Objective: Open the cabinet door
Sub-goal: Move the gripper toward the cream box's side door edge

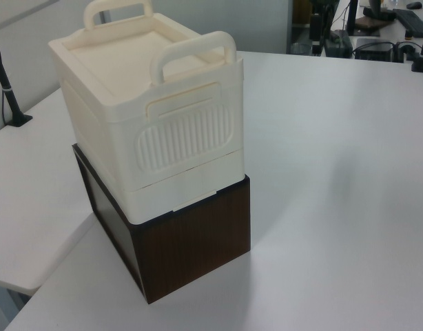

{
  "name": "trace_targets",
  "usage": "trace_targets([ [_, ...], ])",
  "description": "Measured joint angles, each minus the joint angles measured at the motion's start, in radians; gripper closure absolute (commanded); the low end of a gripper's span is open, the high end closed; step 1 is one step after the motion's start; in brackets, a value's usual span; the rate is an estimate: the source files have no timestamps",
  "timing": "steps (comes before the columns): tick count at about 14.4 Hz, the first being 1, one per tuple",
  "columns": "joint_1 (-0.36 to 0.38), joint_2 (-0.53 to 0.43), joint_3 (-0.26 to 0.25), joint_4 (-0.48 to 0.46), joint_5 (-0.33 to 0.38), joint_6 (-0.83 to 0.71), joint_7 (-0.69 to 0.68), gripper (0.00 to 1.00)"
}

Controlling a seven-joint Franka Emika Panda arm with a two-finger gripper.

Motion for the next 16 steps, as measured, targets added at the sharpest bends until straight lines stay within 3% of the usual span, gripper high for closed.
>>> trace_targets([
  [5, 0.003, 0.000, 0.006, 0.001, 0.006, 0.000, -0.057, 0.00],
  [9, 0.029, 0.000, 0.020, 0.033, 0.084, 0.000, -0.112, 0.00],
  [16, 0.238, 0.000, 0.037, 0.070, 0.094, 0.098, -0.126, 0.00],
])
